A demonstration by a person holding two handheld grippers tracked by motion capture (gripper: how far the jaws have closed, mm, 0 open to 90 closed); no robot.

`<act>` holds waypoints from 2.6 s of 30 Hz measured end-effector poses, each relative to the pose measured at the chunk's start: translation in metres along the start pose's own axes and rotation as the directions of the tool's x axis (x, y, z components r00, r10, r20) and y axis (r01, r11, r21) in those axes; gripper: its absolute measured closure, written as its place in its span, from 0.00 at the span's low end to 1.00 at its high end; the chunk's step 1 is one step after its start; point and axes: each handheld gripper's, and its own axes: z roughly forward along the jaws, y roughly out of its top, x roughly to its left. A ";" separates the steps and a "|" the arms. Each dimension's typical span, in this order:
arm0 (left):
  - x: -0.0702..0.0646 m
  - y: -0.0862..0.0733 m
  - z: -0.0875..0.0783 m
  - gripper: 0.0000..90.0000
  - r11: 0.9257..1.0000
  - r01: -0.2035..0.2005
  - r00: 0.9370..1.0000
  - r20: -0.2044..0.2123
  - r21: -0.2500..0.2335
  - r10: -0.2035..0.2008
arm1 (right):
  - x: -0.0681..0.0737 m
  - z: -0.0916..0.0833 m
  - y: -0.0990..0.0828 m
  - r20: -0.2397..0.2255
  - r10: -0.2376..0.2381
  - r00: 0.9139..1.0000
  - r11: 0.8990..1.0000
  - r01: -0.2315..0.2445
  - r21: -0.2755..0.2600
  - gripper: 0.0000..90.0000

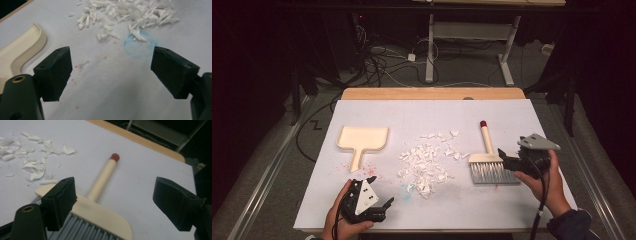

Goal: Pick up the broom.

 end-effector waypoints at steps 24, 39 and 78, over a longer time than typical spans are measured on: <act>0.012 -0.007 -0.021 0.18 0.998 0.024 0.996 -0.089 -0.051 -0.028 | 0.001 0.124 0.022 -0.105 0.190 0.976 0.889 -0.126 0.440 0.71; 0.008 -0.007 -0.016 0.18 1.000 0.009 0.997 -0.075 -0.025 -0.011 | -0.005 0.121 0.021 -0.160 0.172 0.972 0.905 -0.092 0.416 0.79; -0.051 0.112 0.031 0.19 0.978 0.061 0.970 0.242 -0.201 -0.010 | 0.011 -0.025 0.042 -0.295 0.113 0.949 0.980 -0.156 -0.125 0.79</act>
